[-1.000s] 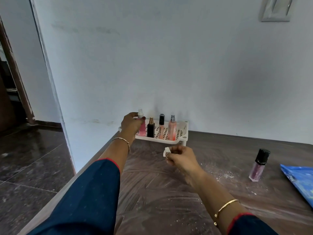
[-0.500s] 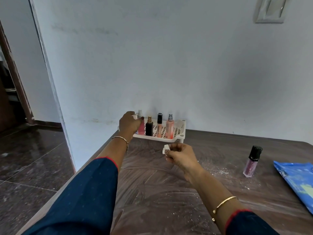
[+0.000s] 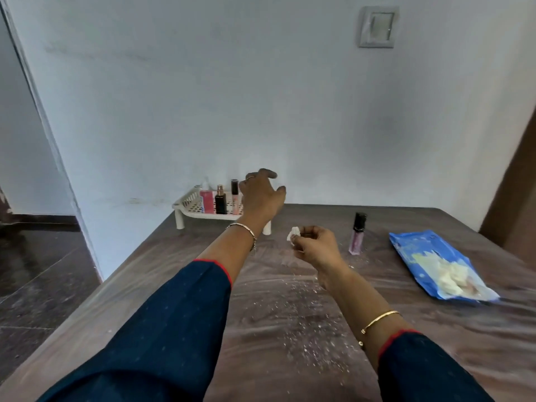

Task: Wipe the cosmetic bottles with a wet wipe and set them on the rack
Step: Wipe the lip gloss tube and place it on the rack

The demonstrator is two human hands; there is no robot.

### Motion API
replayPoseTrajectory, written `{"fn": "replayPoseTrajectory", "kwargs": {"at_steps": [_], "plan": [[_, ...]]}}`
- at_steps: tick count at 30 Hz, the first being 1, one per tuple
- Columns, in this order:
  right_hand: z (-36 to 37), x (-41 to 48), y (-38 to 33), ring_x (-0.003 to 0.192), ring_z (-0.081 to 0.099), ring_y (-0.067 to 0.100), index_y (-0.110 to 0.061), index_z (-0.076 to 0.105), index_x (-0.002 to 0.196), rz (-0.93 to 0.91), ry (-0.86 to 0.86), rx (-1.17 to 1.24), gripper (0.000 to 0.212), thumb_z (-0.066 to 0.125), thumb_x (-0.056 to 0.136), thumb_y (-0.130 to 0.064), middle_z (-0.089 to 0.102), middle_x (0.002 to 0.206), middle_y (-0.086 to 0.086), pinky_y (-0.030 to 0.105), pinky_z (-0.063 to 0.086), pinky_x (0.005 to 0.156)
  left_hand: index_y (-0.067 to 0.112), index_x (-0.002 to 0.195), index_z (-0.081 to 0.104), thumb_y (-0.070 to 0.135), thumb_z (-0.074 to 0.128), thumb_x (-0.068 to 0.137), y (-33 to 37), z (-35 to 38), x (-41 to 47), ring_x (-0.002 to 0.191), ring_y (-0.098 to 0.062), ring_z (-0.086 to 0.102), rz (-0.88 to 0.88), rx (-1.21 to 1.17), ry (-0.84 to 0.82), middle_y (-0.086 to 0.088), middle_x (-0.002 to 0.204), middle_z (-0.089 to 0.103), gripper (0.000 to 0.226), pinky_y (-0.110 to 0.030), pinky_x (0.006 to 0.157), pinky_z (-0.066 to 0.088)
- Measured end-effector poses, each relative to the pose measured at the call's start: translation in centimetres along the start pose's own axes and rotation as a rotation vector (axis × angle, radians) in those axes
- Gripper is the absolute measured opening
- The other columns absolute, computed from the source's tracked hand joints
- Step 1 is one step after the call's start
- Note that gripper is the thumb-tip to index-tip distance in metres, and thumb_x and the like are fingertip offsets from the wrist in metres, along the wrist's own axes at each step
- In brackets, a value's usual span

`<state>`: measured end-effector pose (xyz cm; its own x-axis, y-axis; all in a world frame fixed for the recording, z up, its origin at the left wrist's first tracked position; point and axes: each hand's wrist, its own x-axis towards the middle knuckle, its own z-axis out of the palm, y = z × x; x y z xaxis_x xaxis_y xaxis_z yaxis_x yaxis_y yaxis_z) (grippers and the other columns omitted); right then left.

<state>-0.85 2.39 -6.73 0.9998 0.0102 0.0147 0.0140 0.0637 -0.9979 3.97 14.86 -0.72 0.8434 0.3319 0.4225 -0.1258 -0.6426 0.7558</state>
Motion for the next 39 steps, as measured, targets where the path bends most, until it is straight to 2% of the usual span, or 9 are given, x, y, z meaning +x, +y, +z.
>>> {"fn": "replayPoseTrajectory", "kwargs": {"at_steps": [6, 9, 12, 16, 20, 22, 26, 30, 39], "plan": [[-7.6, -0.8, 0.1, 0.07, 0.059, 0.015, -0.005, 0.063, 0.095, -0.051, 0.202, -0.013, 0.011, 0.066, 0.085, -0.007, 0.065, 0.079, 0.009, 0.03, 0.049, 0.067, 0.036, 0.085, 0.061, 0.031, 0.06, 0.082, 4.2, 5.2, -3.0, 0.121, -0.021, 0.049, -0.01, -0.101, -0.127, 0.004, 0.119, 0.063, 0.005, -0.039, 0.1, 0.042], [-10.9, -1.1, 0.1, 0.07, 0.06, 0.016, -0.013, 0.061, 0.085, -0.064, 0.268, -0.031, 0.008, 0.066, 0.084, -0.006, 0.066, 0.077, 0.006, 0.032, 0.049, 0.068, 0.038, 0.072, 0.06, 0.038, 0.064, 0.081, 6.4, 7.7, -3.9, 0.119, -0.019, 0.052, 0.039, -0.089, -0.19, 0.011, 0.113, 0.067, 0.01, -0.04, 0.099, 0.042], [-13.1, -1.0, 0.4, 0.071, 0.062, 0.017, -0.013, 0.062, 0.084, -0.067, 0.296, -0.044, 0.009, 0.066, 0.08, -0.006, 0.067, 0.077, 0.006, 0.032, 0.049, 0.069, 0.042, 0.083, 0.062, 0.045, 0.067, 0.08, 7.6, 9.9, -3.8, 0.118, -0.017, 0.052, 0.077, -0.01, -0.22, 0.014, 0.112, 0.066, 0.006, -0.043, 0.099, 0.041], [-15.3, -0.8, 0.6, 0.067, 0.058, 0.015, -0.013, 0.063, 0.084, -0.052, 0.305, -0.012, 0.009, 0.065, 0.081, -0.005, 0.065, 0.074, 0.005, 0.03, 0.046, 0.066, 0.047, 0.088, 0.062, 0.053, 0.069, 0.074, 7.3, 12.4, -2.9, 0.119, -0.021, 0.053, 0.112, 0.08, -0.312, 0.01, 0.114, 0.066, 0.017, -0.043, 0.102, 0.039], [-17.0, -0.4, 0.9, 0.071, 0.059, 0.015, -0.014, 0.062, 0.085, -0.043, 0.312, 0.017, 0.011, 0.065, 0.083, -0.004, 0.065, 0.076, 0.004, 0.03, 0.047, 0.067, 0.041, 0.11, 0.063, 0.067, 0.064, 0.07, 6.8, 13.6, -2.6, 0.122, -0.024, 0.049, 0.079, 0.22, -0.319, 0.006, 0.123, 0.062, 0.048, -0.044, 0.101, 0.036], [-17.5, -0.2, 1.1, 0.073, 0.06, 0.015, -0.014, 0.062, 0.088, -0.035, 0.321, 0.019, 0.012, 0.065, 0.083, -0.003, 0.066, 0.08, 0.005, 0.028, 0.048, 0.067, 0.038, 0.114, 0.06, 0.07, 0.066, 0.067, 6.7, 13.7, -2.8, 0.123, -0.024, 0.047, 0.074, 0.285, -0.358, 0.007, 0.126, 0.059, 0.057, -0.042, 0.099, 0.034], [-17.8, 0.0, 1.2, 0.077, 0.061, 0.013, -0.012, 0.063, 0.093, -0.03, 0.317, 0.029, 0.014, 0.065, 0.083, -0.003, 0.066, 0.085, 0.004, 0.025, 0.049, 0.068, 0.037, 0.109, 0.06, 0.057, 0.076, 0.067, 6.1, 13.6, -2.7, 0.123, -0.02, 0.045, 0.074, 0.273, -0.448, 0.009, 0.127, 0.056, 0.049, -0.042, 0.099, 0.032], [-17.7, 0.2, 1.3, 0.077, 0.062, 0.013, -0.01, 0.064, 0.098, -0.021, 0.318, 0.021, 0.017, 0.065, 0.083, -0.003, 0.067, 0.087, 0.005, 0.026, 0.05, 0.069, 0.042, 0.083, 0.061, 0.038, 0.082, 0.066, 5.1, 14.0, -2.1, 0.117, -0.018, 0.05, 0.05, 0.095, -0.508, 0.007, 0.119, 0.059, 0.027, -0.05, 0.104, 0.035], [-17.6, 0.2, 1.3, 0.079, 0.063, 0.014, -0.014, 0.063, 0.093, -0.022, 0.33, 0.023, 0.016, 0.066, 0.083, -0.002, 0.068, 0.09, 0.006, 0.022, 0.05, 0.065, 0.06, 0.078, 0.057, 0.045, 0.072, 0.076, 4.8, 13.8, -1.2, 0.117, -0.017, 0.05, 0.12, 0.151, -0.527, 0.012, 0.123, 0.057, 0.021, -0.05, 0.103, 0.036]]}}
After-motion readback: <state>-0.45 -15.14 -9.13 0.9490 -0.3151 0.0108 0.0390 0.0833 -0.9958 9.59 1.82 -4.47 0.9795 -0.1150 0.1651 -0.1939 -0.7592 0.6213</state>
